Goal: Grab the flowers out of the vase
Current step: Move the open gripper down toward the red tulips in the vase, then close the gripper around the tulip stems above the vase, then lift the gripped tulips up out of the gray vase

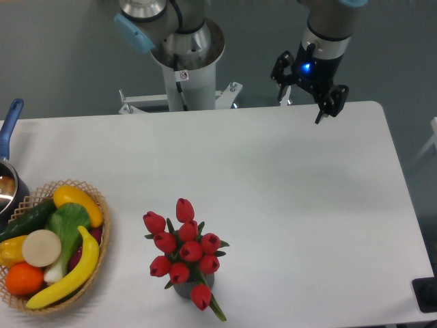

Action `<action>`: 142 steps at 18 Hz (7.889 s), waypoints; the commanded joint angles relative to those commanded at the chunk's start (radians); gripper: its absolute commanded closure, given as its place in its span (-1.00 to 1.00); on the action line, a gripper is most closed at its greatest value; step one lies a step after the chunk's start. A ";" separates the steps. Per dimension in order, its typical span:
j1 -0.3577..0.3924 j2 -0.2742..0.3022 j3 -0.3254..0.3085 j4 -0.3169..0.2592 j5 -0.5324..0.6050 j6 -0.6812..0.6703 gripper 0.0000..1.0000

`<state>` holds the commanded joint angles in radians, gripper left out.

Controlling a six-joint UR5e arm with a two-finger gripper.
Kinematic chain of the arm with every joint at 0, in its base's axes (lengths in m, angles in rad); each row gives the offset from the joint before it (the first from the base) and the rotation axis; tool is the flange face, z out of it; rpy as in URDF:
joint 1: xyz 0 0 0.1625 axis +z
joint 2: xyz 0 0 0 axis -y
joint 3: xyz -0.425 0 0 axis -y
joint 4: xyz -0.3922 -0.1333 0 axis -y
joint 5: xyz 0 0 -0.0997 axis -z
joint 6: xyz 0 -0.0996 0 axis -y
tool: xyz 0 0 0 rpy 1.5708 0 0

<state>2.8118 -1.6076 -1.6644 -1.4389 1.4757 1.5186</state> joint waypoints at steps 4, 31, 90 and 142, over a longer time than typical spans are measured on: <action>0.000 0.012 -0.017 -0.003 -0.009 -0.006 -1.00; -0.095 0.032 -0.265 0.500 -0.643 -0.316 -1.00; -0.239 -0.268 -0.061 0.600 -0.910 -0.512 0.64; -0.017 -0.153 0.127 0.600 -1.086 -0.822 0.57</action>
<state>2.7948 -1.7611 -1.5370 -0.8391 0.3895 0.6963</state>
